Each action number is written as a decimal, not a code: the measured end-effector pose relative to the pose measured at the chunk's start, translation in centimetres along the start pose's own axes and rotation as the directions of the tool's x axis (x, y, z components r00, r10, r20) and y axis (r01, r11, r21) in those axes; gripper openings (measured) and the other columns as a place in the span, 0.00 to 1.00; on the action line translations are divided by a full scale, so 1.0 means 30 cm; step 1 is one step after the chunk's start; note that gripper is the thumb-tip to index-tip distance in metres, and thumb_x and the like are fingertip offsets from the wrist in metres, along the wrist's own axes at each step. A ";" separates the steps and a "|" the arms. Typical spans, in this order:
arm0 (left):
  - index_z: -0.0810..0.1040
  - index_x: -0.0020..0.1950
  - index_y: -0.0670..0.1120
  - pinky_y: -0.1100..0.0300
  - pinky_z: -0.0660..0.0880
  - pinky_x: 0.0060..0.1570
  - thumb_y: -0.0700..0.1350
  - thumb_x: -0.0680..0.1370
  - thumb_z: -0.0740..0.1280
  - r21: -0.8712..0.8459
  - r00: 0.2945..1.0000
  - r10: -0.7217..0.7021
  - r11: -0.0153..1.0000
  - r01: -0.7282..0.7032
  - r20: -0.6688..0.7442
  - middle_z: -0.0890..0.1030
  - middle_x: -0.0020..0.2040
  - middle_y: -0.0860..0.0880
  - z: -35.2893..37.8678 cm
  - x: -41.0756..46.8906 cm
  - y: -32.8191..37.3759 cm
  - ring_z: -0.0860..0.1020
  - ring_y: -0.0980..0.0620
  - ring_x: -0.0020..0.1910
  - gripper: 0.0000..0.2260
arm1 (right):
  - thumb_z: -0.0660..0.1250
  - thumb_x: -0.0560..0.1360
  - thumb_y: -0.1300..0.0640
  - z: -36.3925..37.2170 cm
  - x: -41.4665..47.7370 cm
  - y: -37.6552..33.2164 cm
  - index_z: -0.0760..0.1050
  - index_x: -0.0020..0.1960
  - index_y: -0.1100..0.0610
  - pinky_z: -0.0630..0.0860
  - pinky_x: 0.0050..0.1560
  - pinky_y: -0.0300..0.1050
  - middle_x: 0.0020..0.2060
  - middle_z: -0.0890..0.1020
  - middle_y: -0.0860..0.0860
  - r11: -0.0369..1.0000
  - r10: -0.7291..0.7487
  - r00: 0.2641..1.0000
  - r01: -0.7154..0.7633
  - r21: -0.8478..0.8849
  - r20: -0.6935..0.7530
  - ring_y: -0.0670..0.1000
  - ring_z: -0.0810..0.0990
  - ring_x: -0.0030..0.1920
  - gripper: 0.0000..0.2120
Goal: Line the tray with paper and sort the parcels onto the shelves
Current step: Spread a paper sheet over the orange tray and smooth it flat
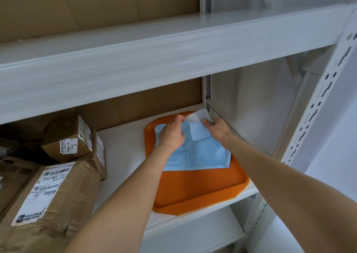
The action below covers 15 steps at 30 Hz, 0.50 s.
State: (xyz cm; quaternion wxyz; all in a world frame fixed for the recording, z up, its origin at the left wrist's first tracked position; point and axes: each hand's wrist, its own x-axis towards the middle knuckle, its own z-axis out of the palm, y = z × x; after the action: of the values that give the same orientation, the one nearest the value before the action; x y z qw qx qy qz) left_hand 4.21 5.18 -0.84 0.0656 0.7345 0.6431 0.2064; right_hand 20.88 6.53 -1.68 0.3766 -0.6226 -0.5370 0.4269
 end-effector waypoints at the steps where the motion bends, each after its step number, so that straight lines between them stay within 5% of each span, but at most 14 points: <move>1: 0.67 0.67 0.48 0.55 0.73 0.53 0.39 0.77 0.65 0.023 1.000 0.013 1.000 -0.013 0.016 0.74 0.65 0.48 0.003 -0.002 -0.005 0.74 0.47 0.61 0.19 | 0.61 0.81 0.46 0.000 -0.002 0.000 0.73 0.43 0.52 0.78 0.53 0.49 0.45 0.80 0.51 1.000 0.000 1.000 0.000 0.016 0.013 0.50 0.79 0.44 0.12; 5: 0.76 0.62 0.48 0.57 0.71 0.52 0.43 0.77 0.65 0.103 0.992 0.106 0.990 -0.099 -0.069 0.77 0.60 0.49 0.011 -0.001 0.002 0.74 0.48 0.60 0.13 | 0.61 0.81 0.48 0.004 -0.020 -0.017 0.74 0.43 0.50 0.75 0.33 0.35 0.41 0.81 0.47 0.986 0.016 0.998 -0.026 0.165 0.059 0.47 0.80 0.40 0.10; 7: 0.79 0.57 0.47 0.58 0.69 0.47 0.40 0.77 0.63 0.122 0.987 0.111 0.988 -0.097 -0.113 0.78 0.56 0.49 0.010 0.001 0.003 0.74 0.48 0.57 0.10 | 0.59 0.81 0.50 0.003 -0.023 -0.025 0.74 0.44 0.53 0.77 0.38 0.40 0.44 0.82 0.51 0.987 0.044 0.998 -0.050 0.154 0.040 0.51 0.80 0.43 0.11; 9: 0.77 0.56 0.46 0.59 0.69 0.42 0.41 0.78 0.62 0.122 0.991 0.101 0.988 -0.090 -0.087 0.79 0.53 0.48 0.003 0.001 0.001 0.76 0.48 0.52 0.09 | 0.56 0.81 0.52 -0.006 -0.012 -0.028 0.76 0.46 0.58 0.75 0.47 0.49 0.48 0.80 0.59 0.997 0.026 0.999 -0.028 -0.078 -0.029 0.58 0.78 0.47 0.14; 12: 0.74 0.59 0.44 0.59 0.66 0.37 0.46 0.80 0.60 0.079 0.985 0.037 0.996 -0.051 0.167 0.79 0.50 0.47 -0.011 0.004 -0.002 0.75 0.50 0.45 0.11 | 0.54 0.82 0.49 -0.024 -0.007 -0.038 0.79 0.57 0.54 0.70 0.49 0.47 0.53 0.80 0.59 0.886 -0.029 0.986 -0.051 -0.461 -0.165 0.61 0.78 0.54 0.17; 15: 0.73 0.61 0.45 0.61 0.70 0.36 0.48 0.79 0.63 0.002 0.819 -0.032 0.999 0.038 0.572 0.76 0.47 0.50 -0.019 -0.009 0.003 0.76 0.49 0.48 0.12 | 0.54 0.82 0.47 -0.029 0.008 -0.048 0.77 0.64 0.50 0.71 0.49 0.47 0.56 0.81 0.58 0.856 -0.028 0.982 -0.074 -0.512 -0.189 0.61 0.78 0.57 0.17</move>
State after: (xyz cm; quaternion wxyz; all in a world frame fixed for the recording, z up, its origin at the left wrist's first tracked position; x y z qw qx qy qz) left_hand 4.04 4.81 -0.35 0.2627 0.7504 0.6061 -0.0215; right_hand 21.20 6.98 -0.07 0.2398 -0.7450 -0.5858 0.2105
